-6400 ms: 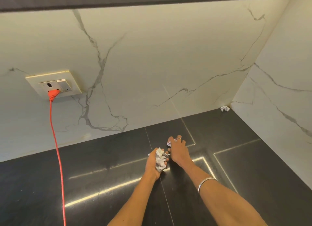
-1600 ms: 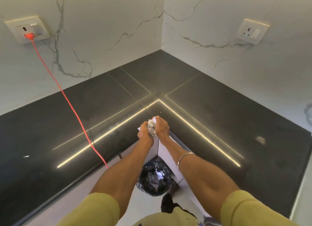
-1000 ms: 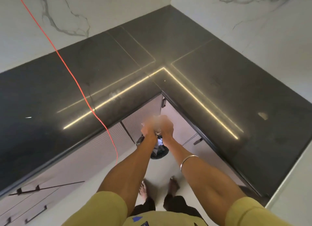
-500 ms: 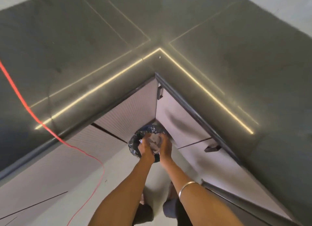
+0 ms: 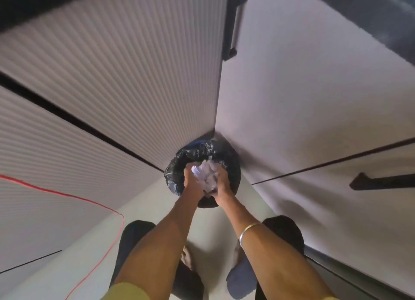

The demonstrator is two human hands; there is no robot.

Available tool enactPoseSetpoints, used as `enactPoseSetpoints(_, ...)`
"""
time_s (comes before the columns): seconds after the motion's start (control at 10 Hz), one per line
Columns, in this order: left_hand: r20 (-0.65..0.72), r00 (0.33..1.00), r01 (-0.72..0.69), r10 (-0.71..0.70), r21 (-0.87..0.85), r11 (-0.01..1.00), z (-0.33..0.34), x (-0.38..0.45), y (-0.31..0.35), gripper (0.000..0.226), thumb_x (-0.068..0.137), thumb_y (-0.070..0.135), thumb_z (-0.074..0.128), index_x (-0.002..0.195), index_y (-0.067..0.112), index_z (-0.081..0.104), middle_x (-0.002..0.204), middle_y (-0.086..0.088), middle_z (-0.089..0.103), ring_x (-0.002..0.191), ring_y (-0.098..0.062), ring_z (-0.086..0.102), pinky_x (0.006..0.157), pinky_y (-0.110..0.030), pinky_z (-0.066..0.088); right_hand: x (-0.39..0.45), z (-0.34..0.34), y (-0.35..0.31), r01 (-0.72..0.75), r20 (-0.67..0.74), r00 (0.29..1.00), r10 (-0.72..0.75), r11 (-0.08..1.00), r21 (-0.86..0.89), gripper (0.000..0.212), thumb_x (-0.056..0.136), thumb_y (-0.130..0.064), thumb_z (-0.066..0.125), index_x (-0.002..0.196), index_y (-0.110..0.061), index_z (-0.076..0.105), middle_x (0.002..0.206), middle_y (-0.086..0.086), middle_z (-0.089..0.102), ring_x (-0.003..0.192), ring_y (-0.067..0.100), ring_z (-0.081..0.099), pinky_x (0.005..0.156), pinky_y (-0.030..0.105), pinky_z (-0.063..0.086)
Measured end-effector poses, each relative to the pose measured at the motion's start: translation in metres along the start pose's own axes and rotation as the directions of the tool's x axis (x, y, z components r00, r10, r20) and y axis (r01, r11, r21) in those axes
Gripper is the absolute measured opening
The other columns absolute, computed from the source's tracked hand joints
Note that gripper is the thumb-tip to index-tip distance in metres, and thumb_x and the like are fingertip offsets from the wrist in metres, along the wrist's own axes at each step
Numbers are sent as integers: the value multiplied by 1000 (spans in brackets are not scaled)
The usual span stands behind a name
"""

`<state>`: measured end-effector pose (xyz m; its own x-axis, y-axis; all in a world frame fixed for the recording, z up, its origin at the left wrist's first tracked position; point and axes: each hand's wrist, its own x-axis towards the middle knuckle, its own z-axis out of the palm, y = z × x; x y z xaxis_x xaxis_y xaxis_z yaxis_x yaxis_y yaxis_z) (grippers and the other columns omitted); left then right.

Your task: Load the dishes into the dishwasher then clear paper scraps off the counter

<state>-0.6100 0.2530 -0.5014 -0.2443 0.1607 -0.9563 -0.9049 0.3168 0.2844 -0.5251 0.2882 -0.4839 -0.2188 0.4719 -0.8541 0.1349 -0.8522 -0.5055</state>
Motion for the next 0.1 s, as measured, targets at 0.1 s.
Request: enactPoseSetpoints(0.1,0,1000,27,-27,8,1000,10,-79,20,49,83,57,52,87,11,66,85,-14,68,82,-32,63,72,-36,47,0,-2,1,-58,63,996,56,998,29,59,80,-67,60,119,-22,67,115,11,70,103,28,67,80,39,57)
